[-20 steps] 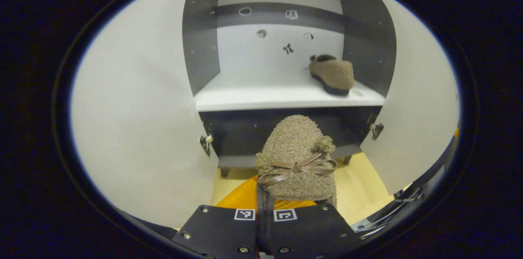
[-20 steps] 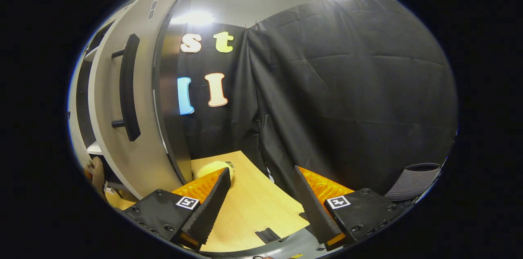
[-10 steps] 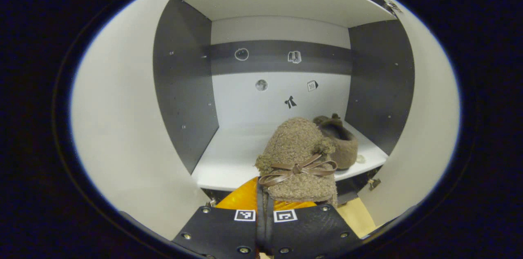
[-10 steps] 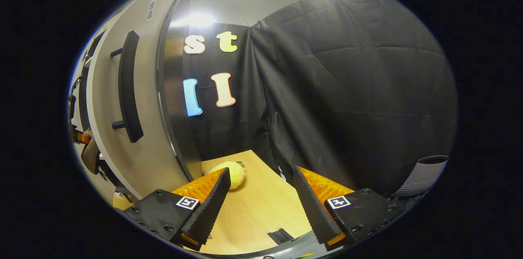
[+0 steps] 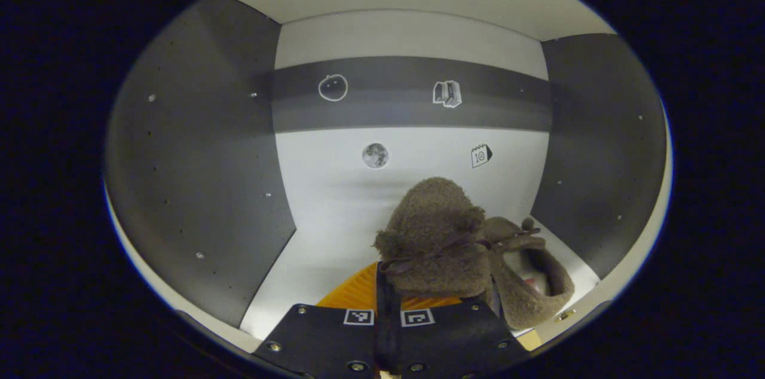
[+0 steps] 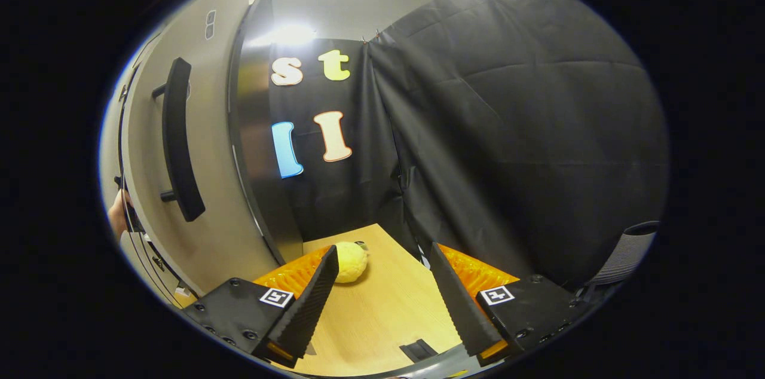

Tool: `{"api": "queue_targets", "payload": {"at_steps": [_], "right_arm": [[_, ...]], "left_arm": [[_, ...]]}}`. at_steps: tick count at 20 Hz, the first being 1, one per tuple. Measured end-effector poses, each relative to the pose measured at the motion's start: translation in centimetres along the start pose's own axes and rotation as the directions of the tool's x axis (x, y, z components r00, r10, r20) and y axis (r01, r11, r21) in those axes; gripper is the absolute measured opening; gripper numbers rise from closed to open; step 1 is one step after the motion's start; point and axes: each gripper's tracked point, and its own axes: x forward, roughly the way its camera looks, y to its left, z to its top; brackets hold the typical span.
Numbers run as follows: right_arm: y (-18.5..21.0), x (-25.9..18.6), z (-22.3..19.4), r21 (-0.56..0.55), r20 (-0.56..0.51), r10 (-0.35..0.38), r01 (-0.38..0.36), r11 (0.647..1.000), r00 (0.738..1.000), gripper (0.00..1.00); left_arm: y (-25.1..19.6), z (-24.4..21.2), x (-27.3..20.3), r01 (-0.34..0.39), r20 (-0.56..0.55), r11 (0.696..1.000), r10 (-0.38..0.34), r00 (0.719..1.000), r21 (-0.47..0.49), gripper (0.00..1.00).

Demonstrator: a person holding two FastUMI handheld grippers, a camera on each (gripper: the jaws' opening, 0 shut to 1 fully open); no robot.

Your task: Grab one shoe with the right hand and put it into the shoe cabinet, grab the other shoe with the left hand and put it into the shoe cabinet; then close the right door with the right hand and the left door with the left hand.

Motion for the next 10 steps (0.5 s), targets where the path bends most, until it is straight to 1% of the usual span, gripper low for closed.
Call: {"api": "queue_targets", "payload": {"at_steps": [1,3,5,6,7,8,10], "right_arm": [[-0.3,0.3,0.1,-0.006,-0.002,0.007,-0.007,1.0,1.0,0.97],[-0.8,1.0,0.2,-0.027,-0.002,0.026,-0.026,0.999,1.0,0.98],[-0.8,1.8,0.4,-0.051,-0.002,0.051,-0.051,0.997,0.999,0.97],[-0.9,2.2,0.8,-0.062,0.006,0.064,-0.063,0.996,0.998,0.98],[-0.9,2.6,1.1,-0.071,0.013,0.076,-0.075,0.995,0.997,0.97],[-0.9,3.1,1.4,-0.074,0.015,0.089,-0.088,0.993,0.996,0.98],[-0.6,4.1,1.6,-0.063,0.005,0.123,-0.122,0.99,0.992,0.97]], "left_arm": [[-0.3,0.0,0.5,0.005,-0.011,1.0,-0.005,1.0,-0.002,0.01],[-0.3,0.0,1.2,-0.013,-0.015,1.0,0.013,1.0,-0.026,0.01],[-0.3,-0.3,1.8,-0.033,-0.038,0.999,0.032,0.999,-0.014,0.01],[0.0,-0.6,1.9,-0.043,-0.054,0.999,0.044,0.998,0.008,0.07],[0.0,-0.9,2.2,-0.043,-0.077,0.999,0.044,0.996,0.021,0.03],[-0.6,-1.4,2.4,-0.026,-0.097,0.999,0.029,0.995,0.03,0.08],[-1.2,-1.6,2.5,-0.013,-0.104,1.0,0.013,0.995,-0.001,0.1]]}}
